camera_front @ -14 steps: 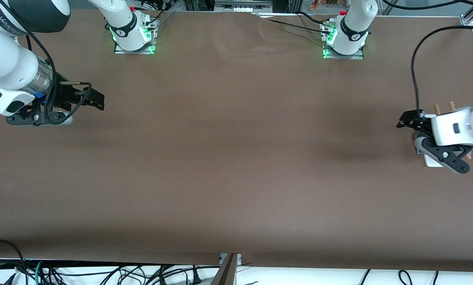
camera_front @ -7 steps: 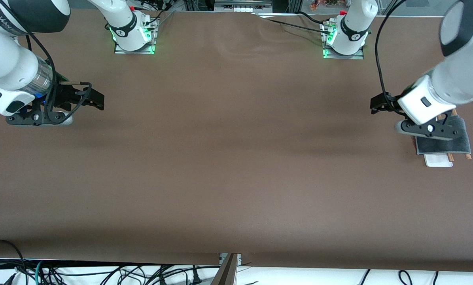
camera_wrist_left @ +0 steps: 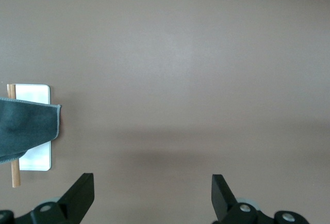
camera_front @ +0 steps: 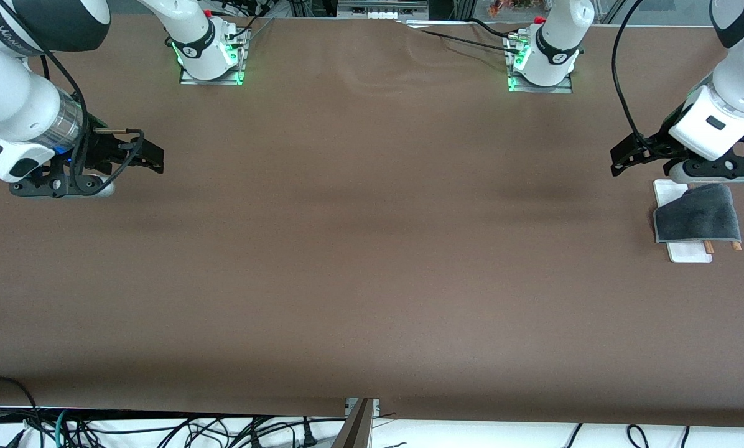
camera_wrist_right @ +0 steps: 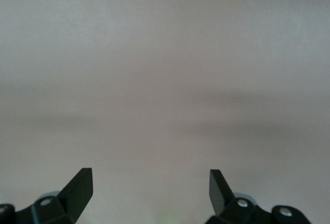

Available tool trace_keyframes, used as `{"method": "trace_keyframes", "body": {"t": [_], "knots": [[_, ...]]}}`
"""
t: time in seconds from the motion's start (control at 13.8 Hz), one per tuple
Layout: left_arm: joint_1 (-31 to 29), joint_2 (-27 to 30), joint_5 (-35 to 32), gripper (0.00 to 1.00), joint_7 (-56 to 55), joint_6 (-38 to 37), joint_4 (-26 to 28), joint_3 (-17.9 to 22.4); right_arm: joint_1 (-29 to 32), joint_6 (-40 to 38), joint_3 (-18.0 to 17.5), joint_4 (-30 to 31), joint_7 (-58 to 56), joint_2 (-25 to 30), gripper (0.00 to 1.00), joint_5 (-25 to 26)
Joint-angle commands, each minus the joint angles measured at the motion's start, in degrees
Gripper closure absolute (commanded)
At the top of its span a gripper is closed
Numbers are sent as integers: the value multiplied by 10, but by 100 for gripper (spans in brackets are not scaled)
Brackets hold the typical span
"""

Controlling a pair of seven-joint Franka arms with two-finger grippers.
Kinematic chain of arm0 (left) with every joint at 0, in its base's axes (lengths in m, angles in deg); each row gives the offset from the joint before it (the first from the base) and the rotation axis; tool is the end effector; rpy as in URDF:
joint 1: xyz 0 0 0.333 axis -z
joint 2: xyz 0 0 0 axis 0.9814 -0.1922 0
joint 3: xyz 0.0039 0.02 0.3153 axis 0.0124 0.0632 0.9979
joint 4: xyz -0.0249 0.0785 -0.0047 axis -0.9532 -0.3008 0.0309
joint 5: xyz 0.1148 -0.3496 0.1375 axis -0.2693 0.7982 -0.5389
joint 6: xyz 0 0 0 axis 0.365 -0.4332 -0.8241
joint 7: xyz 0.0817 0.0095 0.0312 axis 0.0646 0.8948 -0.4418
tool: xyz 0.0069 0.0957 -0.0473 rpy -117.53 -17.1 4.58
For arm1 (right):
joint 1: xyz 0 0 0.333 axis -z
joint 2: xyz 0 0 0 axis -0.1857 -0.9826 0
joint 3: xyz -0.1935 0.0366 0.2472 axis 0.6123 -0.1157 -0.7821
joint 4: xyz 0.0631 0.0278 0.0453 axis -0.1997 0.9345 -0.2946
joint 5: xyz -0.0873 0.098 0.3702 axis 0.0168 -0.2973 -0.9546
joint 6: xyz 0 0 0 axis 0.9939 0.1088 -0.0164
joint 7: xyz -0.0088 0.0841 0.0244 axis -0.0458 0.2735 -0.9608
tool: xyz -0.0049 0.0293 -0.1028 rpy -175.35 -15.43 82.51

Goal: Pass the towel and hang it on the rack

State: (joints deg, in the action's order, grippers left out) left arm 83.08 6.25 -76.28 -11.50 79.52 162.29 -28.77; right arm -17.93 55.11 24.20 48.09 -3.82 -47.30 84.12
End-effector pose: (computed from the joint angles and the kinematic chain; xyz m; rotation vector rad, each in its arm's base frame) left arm 0.5493 -0.0407 0.5678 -3.1364 -0.0823 -0.0336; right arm 0.5841 0.1142 0.5693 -3.1343 -0.0562 0.1685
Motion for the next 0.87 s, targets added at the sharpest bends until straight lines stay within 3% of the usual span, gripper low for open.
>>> {"method": "trace_keyframes", "body": {"t": [0.0,0.8], "knots": [[-14,10,5,0,-4,12,15,-26,-2,-6,0,2,6,8,0,9],[-29,-30,-3,0,-5,-43,-47,-46,-2,-6,0,2,5,8,0,9]]}}
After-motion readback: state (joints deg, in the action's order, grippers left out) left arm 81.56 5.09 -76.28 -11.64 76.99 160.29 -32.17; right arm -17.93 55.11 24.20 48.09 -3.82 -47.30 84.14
